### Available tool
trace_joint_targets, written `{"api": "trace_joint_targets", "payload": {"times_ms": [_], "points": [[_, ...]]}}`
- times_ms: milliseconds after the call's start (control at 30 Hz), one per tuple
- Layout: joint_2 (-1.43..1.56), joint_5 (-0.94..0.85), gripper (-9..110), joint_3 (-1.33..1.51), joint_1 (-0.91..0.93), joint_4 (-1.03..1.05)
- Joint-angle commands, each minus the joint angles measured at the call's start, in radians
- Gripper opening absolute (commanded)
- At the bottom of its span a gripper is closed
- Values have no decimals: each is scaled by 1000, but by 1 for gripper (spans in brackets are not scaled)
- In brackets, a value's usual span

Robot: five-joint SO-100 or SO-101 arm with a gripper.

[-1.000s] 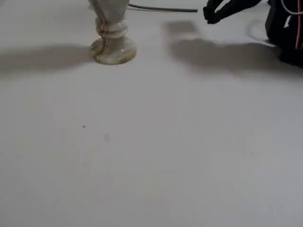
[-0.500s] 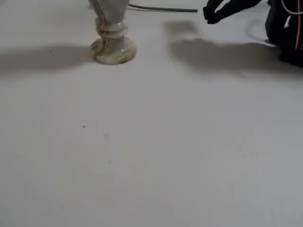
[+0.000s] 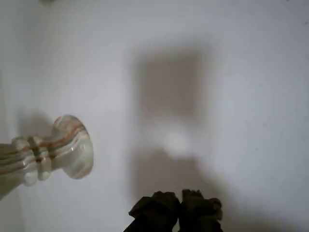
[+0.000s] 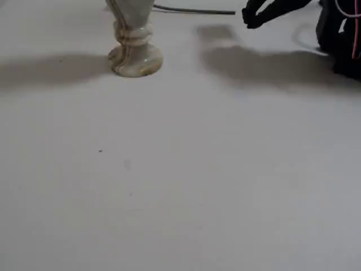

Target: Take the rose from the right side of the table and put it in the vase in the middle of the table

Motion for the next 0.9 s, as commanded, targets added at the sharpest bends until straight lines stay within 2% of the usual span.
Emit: {"api": "trace_joint_targets", "payload": {"times_ms": [0, 867], "points": [[14, -3, 0, -5, -6, -17], [14, -15, 0, -5, -18, -17]]}}
